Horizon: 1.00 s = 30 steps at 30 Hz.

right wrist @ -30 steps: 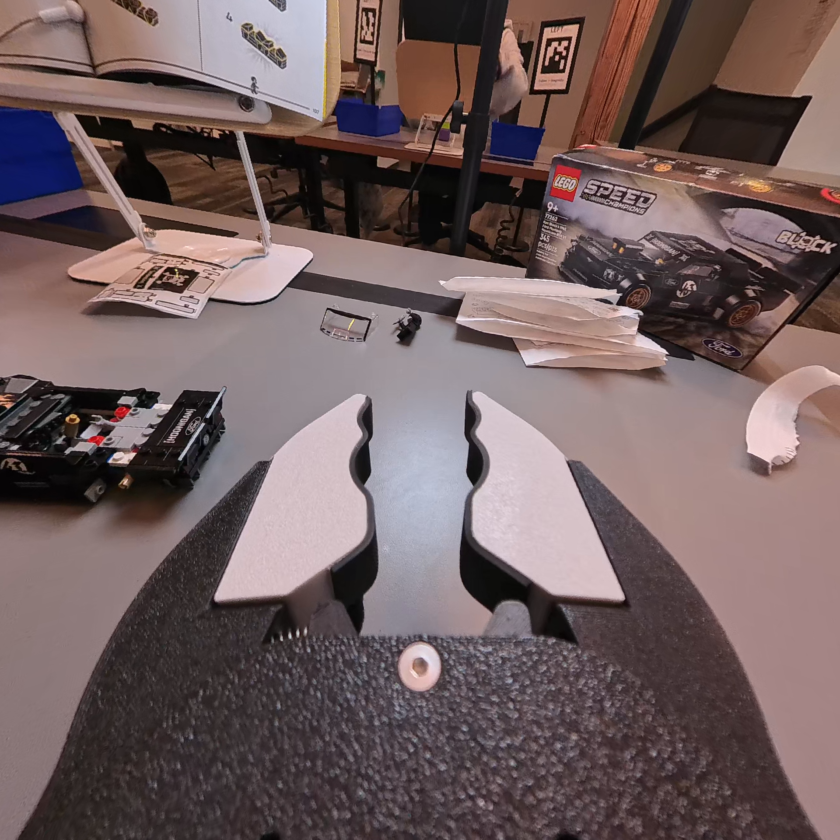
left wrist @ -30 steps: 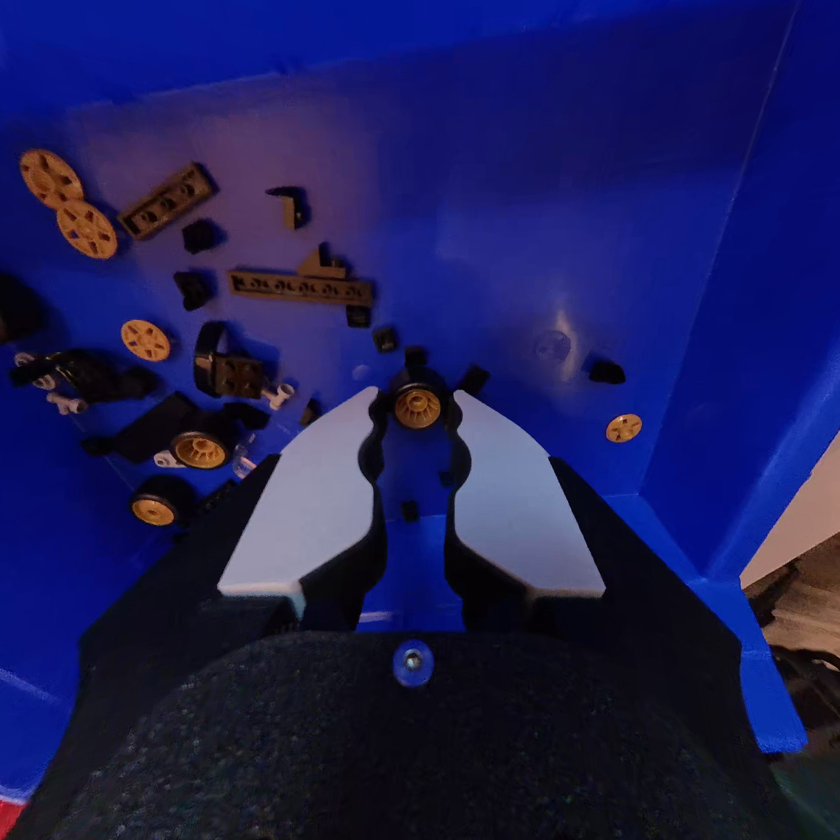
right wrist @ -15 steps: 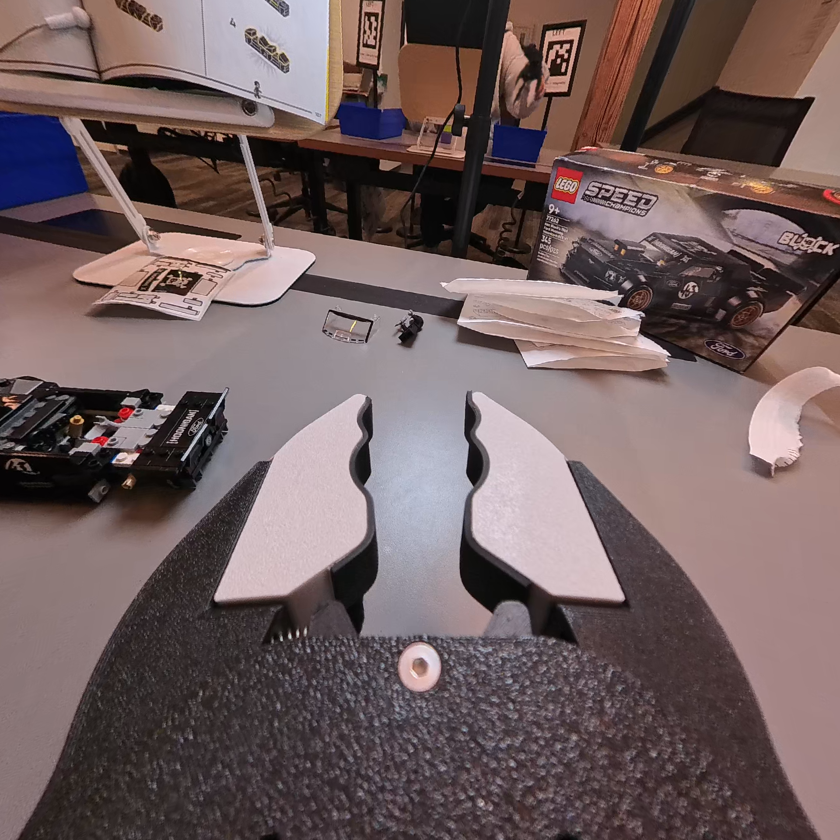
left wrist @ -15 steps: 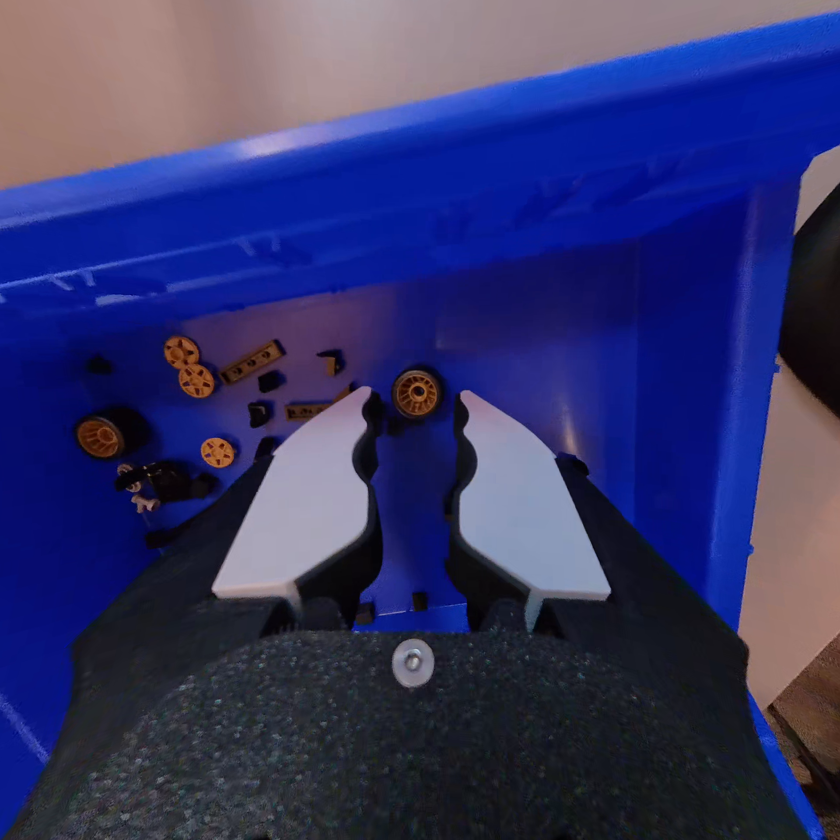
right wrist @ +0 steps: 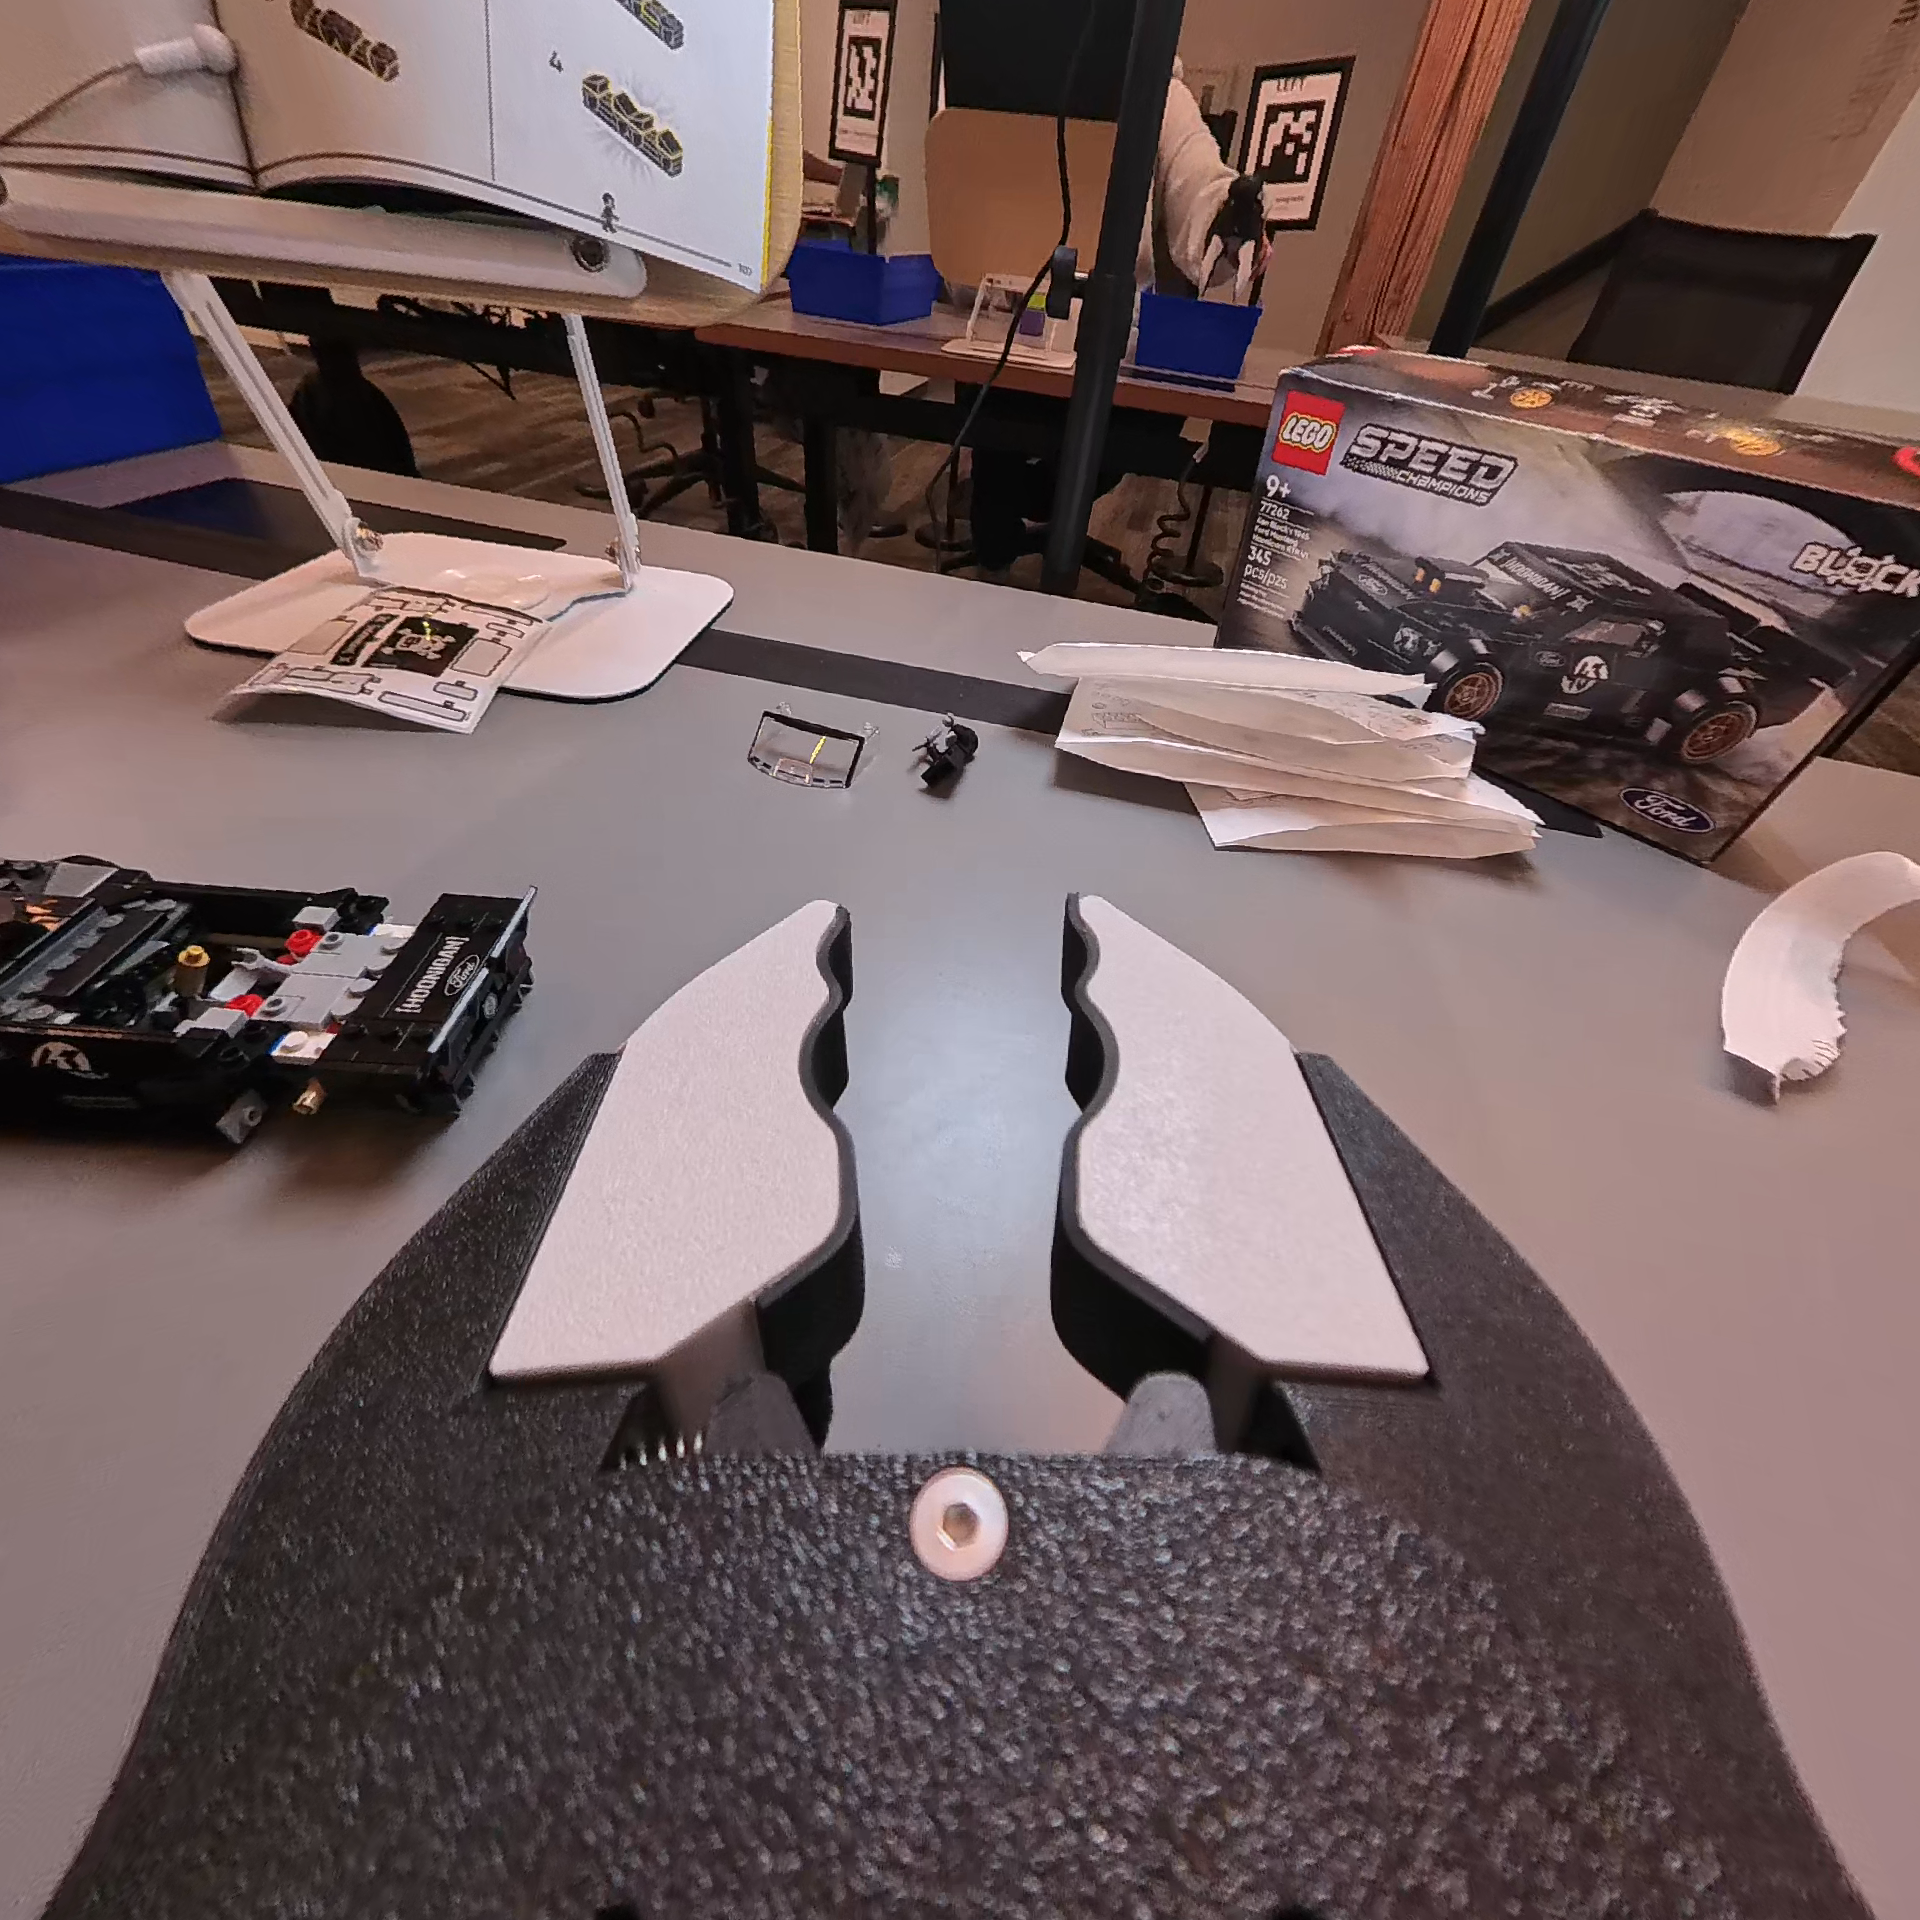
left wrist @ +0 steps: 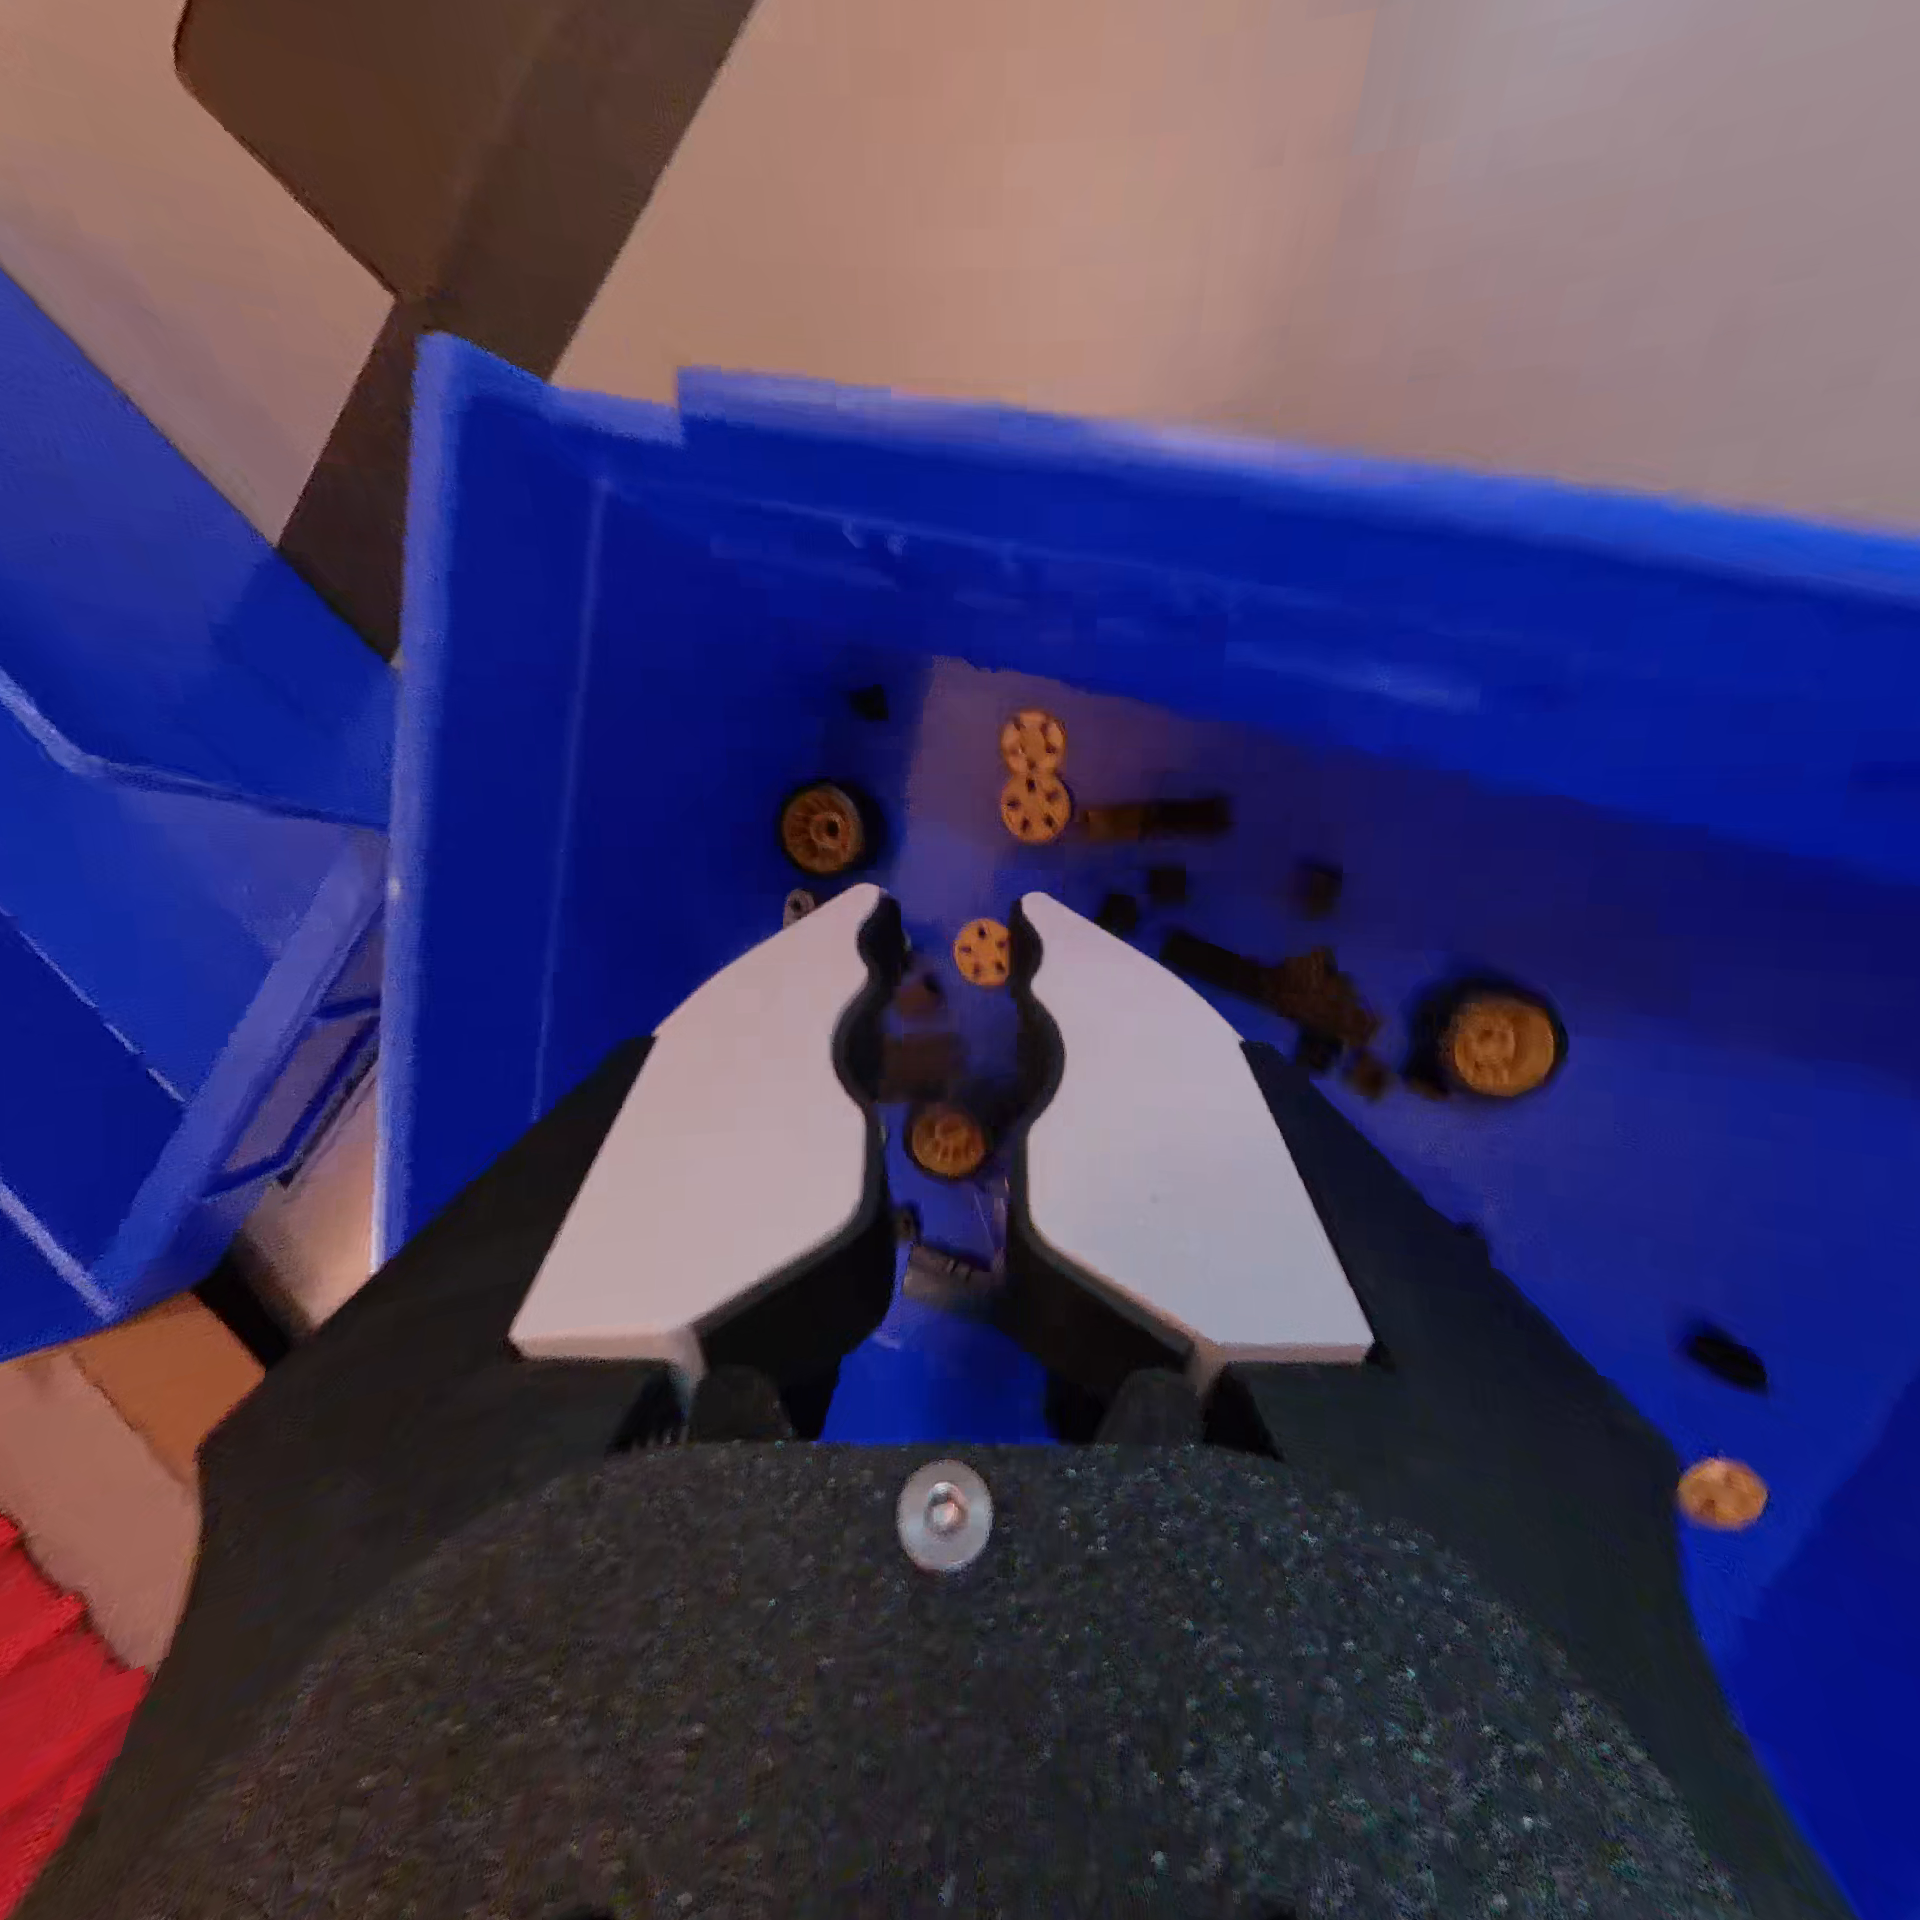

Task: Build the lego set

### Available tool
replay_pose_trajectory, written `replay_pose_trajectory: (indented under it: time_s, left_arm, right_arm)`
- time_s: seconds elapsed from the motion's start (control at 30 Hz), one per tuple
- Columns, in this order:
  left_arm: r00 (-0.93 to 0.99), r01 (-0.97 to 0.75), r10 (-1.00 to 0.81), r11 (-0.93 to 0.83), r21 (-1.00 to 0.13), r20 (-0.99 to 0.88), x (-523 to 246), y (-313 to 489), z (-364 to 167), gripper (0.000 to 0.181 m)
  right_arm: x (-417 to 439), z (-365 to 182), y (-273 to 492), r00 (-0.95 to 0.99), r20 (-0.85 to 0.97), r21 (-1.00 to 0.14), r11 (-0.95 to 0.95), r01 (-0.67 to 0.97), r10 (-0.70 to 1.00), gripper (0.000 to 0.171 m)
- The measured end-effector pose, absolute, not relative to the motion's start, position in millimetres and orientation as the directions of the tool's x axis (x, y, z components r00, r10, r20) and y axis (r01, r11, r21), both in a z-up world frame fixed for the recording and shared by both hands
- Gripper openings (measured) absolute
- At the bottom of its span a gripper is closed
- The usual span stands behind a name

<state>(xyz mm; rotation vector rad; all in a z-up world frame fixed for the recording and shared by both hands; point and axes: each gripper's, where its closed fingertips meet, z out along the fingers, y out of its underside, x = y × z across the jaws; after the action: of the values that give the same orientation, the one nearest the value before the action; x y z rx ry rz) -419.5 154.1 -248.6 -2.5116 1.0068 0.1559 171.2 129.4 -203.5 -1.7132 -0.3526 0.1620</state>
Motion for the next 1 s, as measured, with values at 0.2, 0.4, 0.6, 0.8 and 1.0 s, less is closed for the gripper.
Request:
replay_pose_trajectory:
  time_s: [0.2,0.4,0.6,0.8,1.0]
  left_arm:
    - [0.911,-0.411,-0.392,-0.83,-0.376,-0.13,-424,187,-281,0.015]
    - [0.964,-0.253,-0.261,-0.846,-0.47,-0.048,-421,200,-289,0.01]
    - [0.973,-0.232,-0.206,-0.853,-0.467,-0.107,-420,208,-297,0.012]
    - [0.982,-0.188,-0.17,-0.852,-0.489,-0.082,-421,210,-298,0.011]
    - [0.983,-0.182,-0.171,-0.843,-0.506,-0.069,-422,209,-298,0.007]
  right_arm:
    - [171,-198,126,0.942,0.079,-0.985,-0.116,0.123,0.327,0.039]
    - [170,-188,121,0.931,0.051,-0.993,-0.083,0.086,0.36,0.039]
    - [168,-184,116,0.92,0.029,-0.996,-0.07,0.061,0.39,0.039]
    - [171,-181,115,0.919,0.007,-0.997,-0.068,0.037,0.394,0.039]
    - [172,-181,115,0.92,0.008,-0.997,-0.067,0.037,0.391,0.039]
